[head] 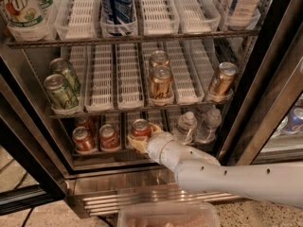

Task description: Pick coke can from bottom shelf of fridge

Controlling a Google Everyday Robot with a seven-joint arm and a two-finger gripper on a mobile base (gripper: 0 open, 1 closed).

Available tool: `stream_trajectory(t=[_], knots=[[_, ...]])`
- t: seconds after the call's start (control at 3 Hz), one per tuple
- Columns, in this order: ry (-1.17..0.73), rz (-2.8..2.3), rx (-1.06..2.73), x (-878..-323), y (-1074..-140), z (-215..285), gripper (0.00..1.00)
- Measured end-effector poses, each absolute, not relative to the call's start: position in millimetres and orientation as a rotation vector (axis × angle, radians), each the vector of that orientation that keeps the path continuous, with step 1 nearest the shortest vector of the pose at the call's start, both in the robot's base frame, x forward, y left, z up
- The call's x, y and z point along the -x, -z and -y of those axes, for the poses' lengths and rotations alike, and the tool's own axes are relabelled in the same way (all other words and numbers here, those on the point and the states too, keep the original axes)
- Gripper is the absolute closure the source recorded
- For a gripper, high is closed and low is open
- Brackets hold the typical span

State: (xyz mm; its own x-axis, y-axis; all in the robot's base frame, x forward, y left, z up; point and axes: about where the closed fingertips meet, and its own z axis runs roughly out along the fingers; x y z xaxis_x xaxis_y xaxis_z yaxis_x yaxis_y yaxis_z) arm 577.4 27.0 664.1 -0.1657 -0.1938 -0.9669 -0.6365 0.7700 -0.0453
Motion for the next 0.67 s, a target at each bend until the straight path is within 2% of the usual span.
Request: stream_trajectory(t=[0.67], knots=[[-0.468,-1.720,0.694,-572.2,-664.7,-31.9,1.00]])
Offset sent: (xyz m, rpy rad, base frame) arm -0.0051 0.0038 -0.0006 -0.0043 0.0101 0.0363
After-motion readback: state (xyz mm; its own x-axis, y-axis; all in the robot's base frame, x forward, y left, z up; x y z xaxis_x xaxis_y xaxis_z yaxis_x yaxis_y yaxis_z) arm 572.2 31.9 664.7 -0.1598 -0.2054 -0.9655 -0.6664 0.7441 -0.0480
